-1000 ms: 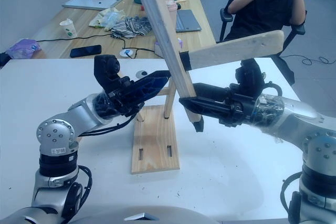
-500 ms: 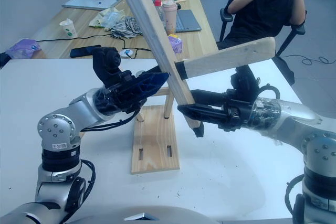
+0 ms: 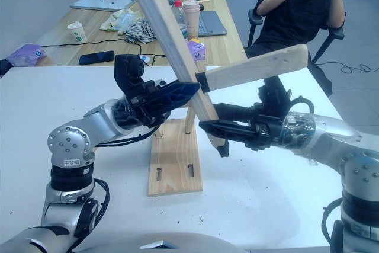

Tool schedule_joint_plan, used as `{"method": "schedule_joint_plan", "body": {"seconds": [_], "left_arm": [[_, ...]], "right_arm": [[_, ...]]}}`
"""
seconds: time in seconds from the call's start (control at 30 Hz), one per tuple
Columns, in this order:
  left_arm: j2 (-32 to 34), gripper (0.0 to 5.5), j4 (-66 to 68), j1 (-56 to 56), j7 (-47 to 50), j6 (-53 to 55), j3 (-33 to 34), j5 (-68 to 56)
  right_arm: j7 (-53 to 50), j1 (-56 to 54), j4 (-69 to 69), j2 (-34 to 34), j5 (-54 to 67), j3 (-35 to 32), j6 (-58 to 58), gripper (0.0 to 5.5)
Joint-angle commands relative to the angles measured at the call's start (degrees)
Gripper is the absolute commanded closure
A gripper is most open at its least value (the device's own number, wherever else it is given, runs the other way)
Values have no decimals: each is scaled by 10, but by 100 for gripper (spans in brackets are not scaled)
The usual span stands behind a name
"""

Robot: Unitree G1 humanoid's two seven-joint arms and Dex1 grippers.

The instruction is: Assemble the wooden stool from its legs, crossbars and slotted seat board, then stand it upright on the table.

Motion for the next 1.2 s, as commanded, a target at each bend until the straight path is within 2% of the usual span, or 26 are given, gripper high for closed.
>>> {"method": "schedule_joint_plan", "body": {"seconds": [0.03, 0.23, 0.27, 0.43, 0.57, 0.73, 0.83, 1.0, 1.2], "left_arm": [[3, 327, 1, -6, 1, 7, 2, -4], [3, 331, 1, -7, 7, 5, 7, -5], [2, 331, 3, -8, 10, 0, 9, 4], [9, 347, 33, -14, 18, -24, 38, 38], [31, 347, 50, -2, 4, -34, 64, 72], [139, 347, -9, 122, -145, -65, 31, 206], [186, 347, -14, 171, -226, -101, 38, 260], [209, 347, 21, 197, -303, -175, 59, 325], [195, 347, 75, 228, -356, -227, 13, 396]], "right_arm": [[-3, 0, -7, -6, 4, 0, -9, 347], [-18, -2, -4, -2, 0, 3, -12, 347], [-19, -1, 0, -2, -1, 4, -11, 310], [36, 51, 19, -29, -26, -11, -4, 239], [130, 134, 59, -61, -116, -12, -30, 230], [201, 161, 211, -63, -236, 8, -81, 230], [223, 152, 265, -48, -267, 9, -94, 230], [240, 139, 296, -33, -297, 19, -103, 230], [244, 123, 318, -26, -322, 29, -108, 230]]}}
